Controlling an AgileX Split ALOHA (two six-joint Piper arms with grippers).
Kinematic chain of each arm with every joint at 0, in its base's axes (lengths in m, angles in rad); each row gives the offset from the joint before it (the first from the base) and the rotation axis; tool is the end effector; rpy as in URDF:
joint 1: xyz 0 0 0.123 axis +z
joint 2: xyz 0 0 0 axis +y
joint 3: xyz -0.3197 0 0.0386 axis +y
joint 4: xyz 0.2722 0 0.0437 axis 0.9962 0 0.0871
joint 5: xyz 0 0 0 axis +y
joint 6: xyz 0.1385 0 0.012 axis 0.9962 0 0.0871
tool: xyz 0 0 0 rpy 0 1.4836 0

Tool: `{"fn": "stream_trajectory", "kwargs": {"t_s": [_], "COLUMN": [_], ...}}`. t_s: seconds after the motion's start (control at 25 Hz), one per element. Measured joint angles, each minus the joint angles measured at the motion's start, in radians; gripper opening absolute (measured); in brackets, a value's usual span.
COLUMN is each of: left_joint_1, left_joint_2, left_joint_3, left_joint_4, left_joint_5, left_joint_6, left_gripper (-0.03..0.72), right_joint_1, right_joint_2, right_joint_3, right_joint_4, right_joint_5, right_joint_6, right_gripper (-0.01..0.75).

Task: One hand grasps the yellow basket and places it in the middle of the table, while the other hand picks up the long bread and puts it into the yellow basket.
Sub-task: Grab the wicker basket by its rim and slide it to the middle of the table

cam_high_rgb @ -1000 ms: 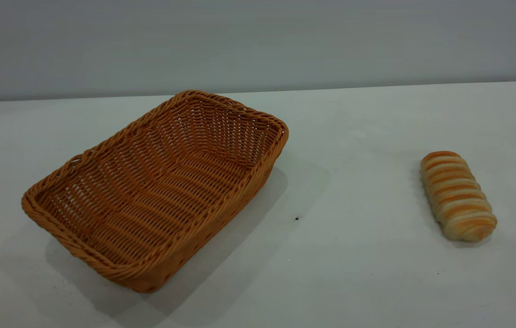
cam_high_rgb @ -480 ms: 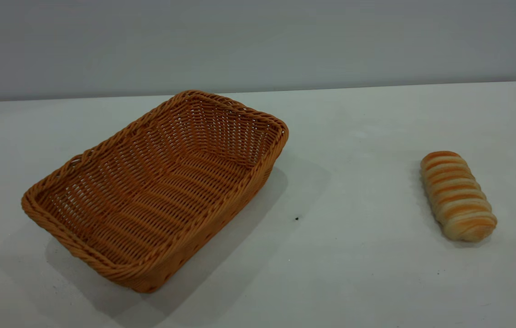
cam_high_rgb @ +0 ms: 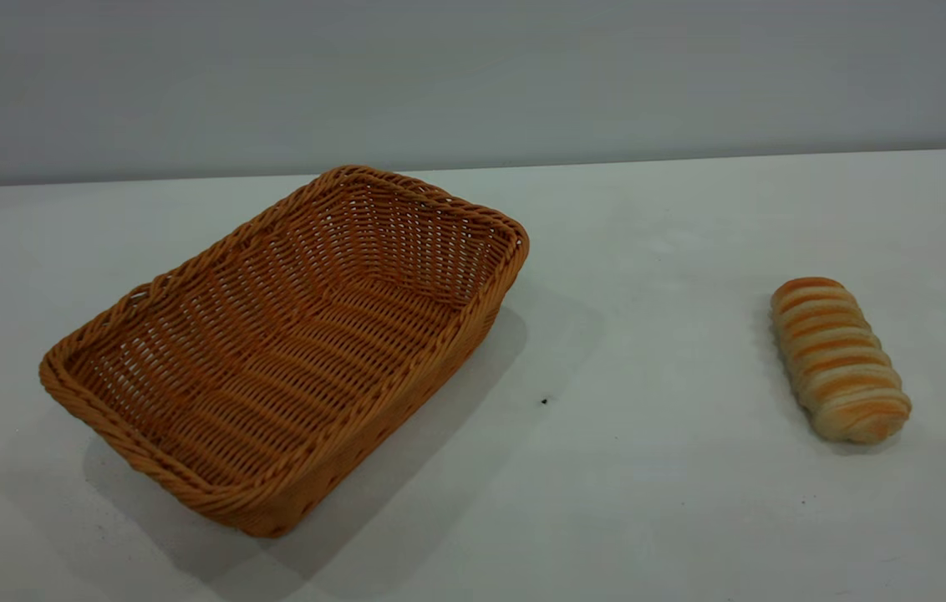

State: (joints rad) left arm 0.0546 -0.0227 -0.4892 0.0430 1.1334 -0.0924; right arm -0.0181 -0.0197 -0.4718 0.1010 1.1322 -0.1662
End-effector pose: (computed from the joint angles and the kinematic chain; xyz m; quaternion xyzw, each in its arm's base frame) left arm 0.0146 0.0062 0.2550 -0.0655 0.8660 0.0121 0.4956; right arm 0.0170 0.0124 0.2497 -0.0681 0.8696 0.0054 0.4889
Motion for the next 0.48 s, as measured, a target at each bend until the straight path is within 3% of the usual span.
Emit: {"fn": "stream_trajectory", "kwargs": {"t_s": [0.48], "left_joint_1": [0.000], "left_joint_2": [0.014], "left_joint_3": [-0.014], "left_joint_4": [0.000], "left_joint_5": [-0.001], "left_joint_6": [0.000], "left_gripper": [0.581], "right_joint_1": [0.000], "right_joint_2": [0.000], "right_joint_3": [-0.009], "right_joint_4": [-0.009], "right_joint_5": [-0.009], "right_joint_6": [0.012], "right_gripper": [0.553]}}
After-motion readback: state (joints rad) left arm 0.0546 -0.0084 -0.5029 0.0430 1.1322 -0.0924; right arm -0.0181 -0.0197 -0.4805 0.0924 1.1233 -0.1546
